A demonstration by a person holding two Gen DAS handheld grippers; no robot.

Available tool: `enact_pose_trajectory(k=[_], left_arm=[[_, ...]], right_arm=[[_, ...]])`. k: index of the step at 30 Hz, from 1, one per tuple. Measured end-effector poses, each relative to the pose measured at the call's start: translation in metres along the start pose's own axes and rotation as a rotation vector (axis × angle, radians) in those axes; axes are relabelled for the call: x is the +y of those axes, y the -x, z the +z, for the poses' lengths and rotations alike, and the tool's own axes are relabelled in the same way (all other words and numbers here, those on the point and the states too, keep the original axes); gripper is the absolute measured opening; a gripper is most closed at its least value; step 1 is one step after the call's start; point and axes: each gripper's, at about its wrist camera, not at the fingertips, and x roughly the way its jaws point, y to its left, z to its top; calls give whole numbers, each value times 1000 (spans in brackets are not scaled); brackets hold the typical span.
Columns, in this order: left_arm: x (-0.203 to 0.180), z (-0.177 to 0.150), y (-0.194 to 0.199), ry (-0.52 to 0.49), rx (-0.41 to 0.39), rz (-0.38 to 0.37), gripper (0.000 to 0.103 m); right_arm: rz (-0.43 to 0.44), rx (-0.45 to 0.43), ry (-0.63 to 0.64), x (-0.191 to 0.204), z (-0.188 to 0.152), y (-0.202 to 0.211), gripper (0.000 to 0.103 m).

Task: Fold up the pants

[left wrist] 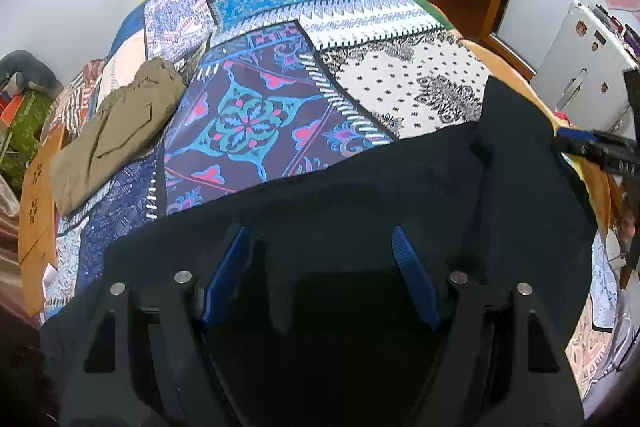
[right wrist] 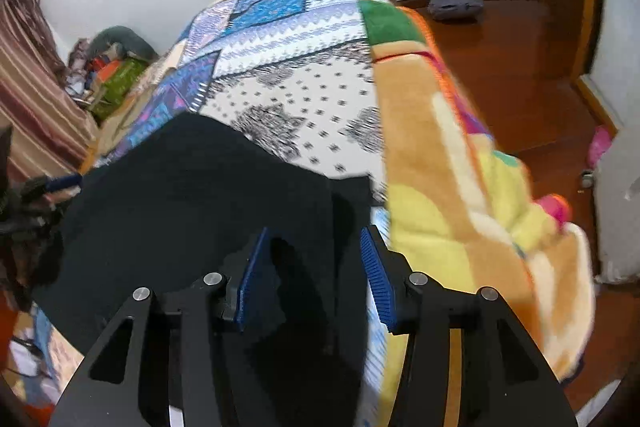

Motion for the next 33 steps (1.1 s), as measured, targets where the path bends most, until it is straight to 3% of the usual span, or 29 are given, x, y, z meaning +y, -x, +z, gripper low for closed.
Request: enact_pose_trajectory(k=[5,6,7,13,21,25,29,33], left_arm=[[2,-1,-5,19,4,-16,74],[2,-1,-5,19,4,-17,74],[2,-1,-6,19,4,-18,74],[-1,2,-2,5,-7,-3,74],[-9,8,26,-2,-75,-27,74],[-10,6,37,8,-95,-37,74],[-9,0,42,19,-91,-38,74],[-8,-10,49,23,-86,-43,74]], right_arm=[[109,84,0,4,7,-29,40],[112,80,17,7,6,-30,33],[112,73,34,11,4,-30,20],[52,-22,104,28,-4,-1,12],[-33,-78,117,30,-4,44,12],[-64,-66,105,26,-4,40,13],[-132,-19,78,17,2,22,26],[-183,2,55,6,-5,24,26]])
